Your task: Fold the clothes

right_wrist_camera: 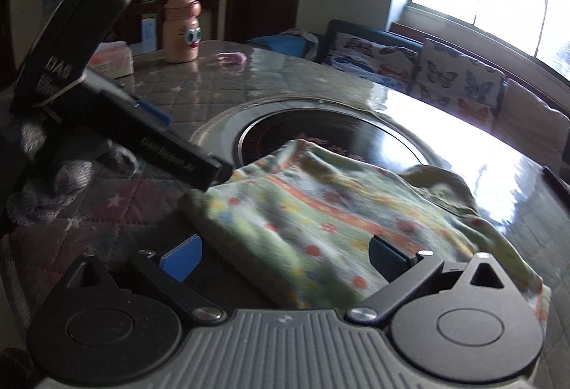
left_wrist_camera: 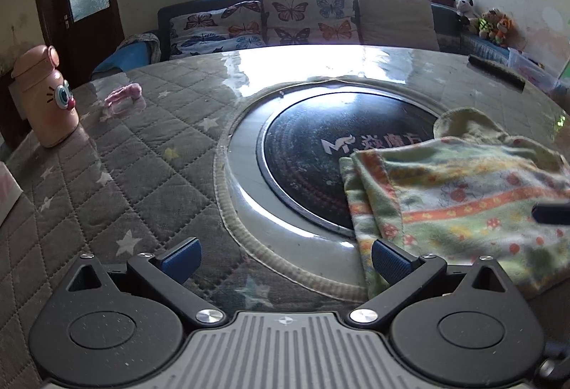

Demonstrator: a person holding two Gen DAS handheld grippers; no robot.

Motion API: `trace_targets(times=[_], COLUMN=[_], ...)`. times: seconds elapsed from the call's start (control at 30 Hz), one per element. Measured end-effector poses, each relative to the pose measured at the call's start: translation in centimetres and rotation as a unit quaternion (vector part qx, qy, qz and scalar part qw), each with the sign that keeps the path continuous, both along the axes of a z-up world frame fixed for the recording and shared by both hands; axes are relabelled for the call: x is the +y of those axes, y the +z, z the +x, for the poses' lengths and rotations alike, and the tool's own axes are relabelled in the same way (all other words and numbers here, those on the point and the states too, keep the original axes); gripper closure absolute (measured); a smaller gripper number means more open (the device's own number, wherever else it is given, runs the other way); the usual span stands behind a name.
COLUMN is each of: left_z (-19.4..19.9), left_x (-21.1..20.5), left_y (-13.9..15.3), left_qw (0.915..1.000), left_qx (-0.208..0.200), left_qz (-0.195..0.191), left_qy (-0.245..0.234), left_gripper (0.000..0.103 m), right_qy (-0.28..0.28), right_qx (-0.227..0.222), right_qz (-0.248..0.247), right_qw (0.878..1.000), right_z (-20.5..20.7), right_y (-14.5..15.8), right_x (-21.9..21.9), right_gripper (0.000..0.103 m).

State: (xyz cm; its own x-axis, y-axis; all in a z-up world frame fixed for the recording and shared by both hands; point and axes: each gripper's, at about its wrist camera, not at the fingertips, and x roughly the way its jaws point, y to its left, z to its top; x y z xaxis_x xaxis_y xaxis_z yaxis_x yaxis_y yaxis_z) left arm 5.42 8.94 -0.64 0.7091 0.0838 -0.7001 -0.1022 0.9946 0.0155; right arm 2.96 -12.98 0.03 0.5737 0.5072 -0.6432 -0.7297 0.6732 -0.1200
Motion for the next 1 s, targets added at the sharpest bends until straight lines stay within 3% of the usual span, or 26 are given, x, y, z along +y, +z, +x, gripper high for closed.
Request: trace_targets(times=[0.2, 0.4, 0.47, 0.5, 0.53, 0.77, 0.9, 1.0], left_z=[0.4, 1.4, 1.7, 1.8, 1.9, 2.6, 3.3, 3.8], left_x=[1.2, 1.8, 2.1, 2.1, 2.2, 1.6, 1.0, 0.7], left_y=[0.9, 0.6, 0.5, 0.5, 0.5, 0.8, 0.6, 0.2], left_qw=[0.9988, 0.9926, 0.9897, 0.9887, 0.9876, 0.9749, 0.9633, 0.9514], left_qx=[-0.002, 0.018, 0.025, 0.025, 0.025, 0.038, 0.048, 0.051], left_qz=[-0.049, -0.120, -0.141, -0.148, -0.155, -0.219, -0.264, -0.303], left_qy=[0.005, -0.004, -0.001, 0.002, 0.002, -0.008, -0.015, -0.021], left_gripper=[0.000, 0.000, 0.000, 0.000, 0.000, 0.001, 0.010, 0.023], right_qy=[0.054, 0.085, 0.081, 0.079, 0.079, 0.059, 0.047, 0.043], right_qx=[-0.007, -0.012, -0.017, -0.014, -0.008, 0.004, 0.007, 0.007], right_qz=[-0.017, -0.029, -0.029, -0.024, -0.017, 0.045, 0.079, 0.093], right_qw=[0.998, 0.996, 0.996, 0.996, 0.997, 0.997, 0.996, 0.995], right_z=[-0.6, -1.1, -1.1, -1.0, -0.8, -0.4, -0.3, -0.3], right_y=[-0.2, -0.5, -0.4, -0.3, -0.1, 2.0, 3.4, 3.9], right_x=[2.8, 4.6, 4.6, 4.4, 4.2, 1.8, -0.1, -1.3], right_gripper=[0.016, 0.047, 0.070, 0.074, 0.084, 0.091, 0.092, 0.092])
